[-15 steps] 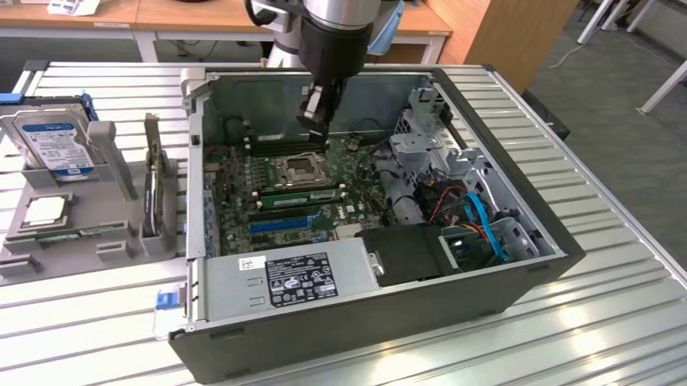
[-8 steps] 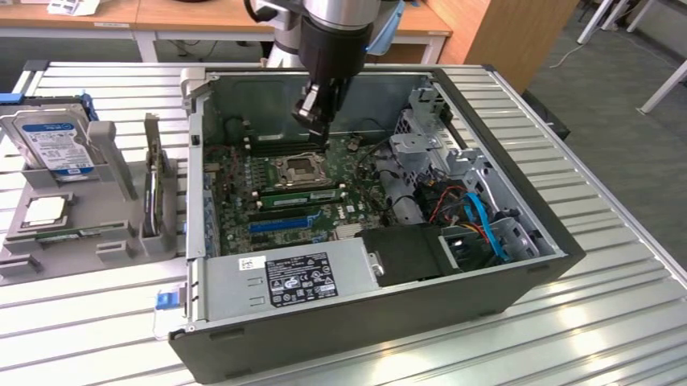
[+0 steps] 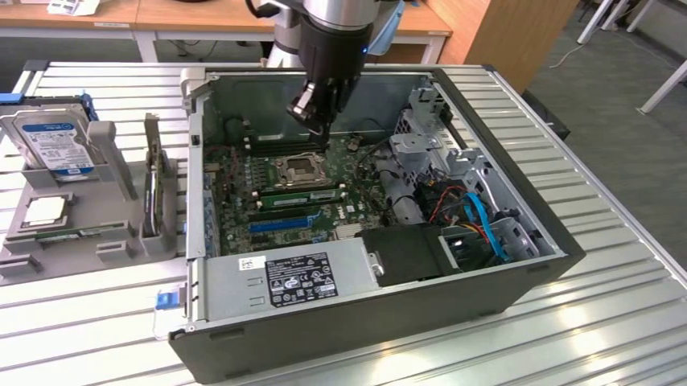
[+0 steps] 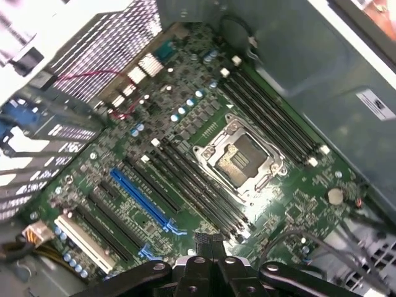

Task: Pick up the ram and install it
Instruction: 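Press down the ram until it locks into place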

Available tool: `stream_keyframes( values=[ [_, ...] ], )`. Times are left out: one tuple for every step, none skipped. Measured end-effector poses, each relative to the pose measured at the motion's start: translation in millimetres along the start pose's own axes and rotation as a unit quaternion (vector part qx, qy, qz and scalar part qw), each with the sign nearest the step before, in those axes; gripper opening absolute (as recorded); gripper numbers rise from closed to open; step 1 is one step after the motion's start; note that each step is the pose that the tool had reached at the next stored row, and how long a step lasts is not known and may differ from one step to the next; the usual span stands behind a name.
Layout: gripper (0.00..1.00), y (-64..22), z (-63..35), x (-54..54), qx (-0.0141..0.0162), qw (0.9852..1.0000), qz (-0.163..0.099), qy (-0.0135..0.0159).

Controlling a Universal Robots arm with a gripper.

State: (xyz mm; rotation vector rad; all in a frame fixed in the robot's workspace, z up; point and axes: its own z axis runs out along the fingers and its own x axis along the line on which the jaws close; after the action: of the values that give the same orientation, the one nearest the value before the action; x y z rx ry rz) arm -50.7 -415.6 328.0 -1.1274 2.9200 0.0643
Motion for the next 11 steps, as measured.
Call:
stream_keyframes(
  values=[
    [0.1,0.0,0.0,0.0,0.0002,1.0,0.009,-0.0003],
    [0.1,0.0,0.1,0.0,0.0004,0.9998,0.017,-0.0006],
    [0.1,0.0,0.1,0.0,0.0006,0.9997,0.026,-0.0009],
    [0.1,0.0,0.1,0.0,0.0008,0.9994,0.034,-0.0012],
    [0.1,0.0,0.2,0.0,0.001,0.9991,0.042,-0.0015],
    [0.1,0.0,0.2,0.0,0.0012,0.9987,0.051,-0.0018],
    [0.1,0.0,0.2,0.0,0.0014,0.9983,0.059,-0.002],
    [0.1,0.0,0.2,0.0,0.0017,0.9977,0.067,-0.0023],
    [0.1,0.0,0.3,0.0,0.0018,0.9971,0.075,-0.0026],
    [0.1,0.0,0.3,0.0,0.0021,0.9965,0.084,-0.0029],
    [0.1,0.0,0.3,0.0,0.0023,0.9958,0.091,-0.0031]
  ],
)
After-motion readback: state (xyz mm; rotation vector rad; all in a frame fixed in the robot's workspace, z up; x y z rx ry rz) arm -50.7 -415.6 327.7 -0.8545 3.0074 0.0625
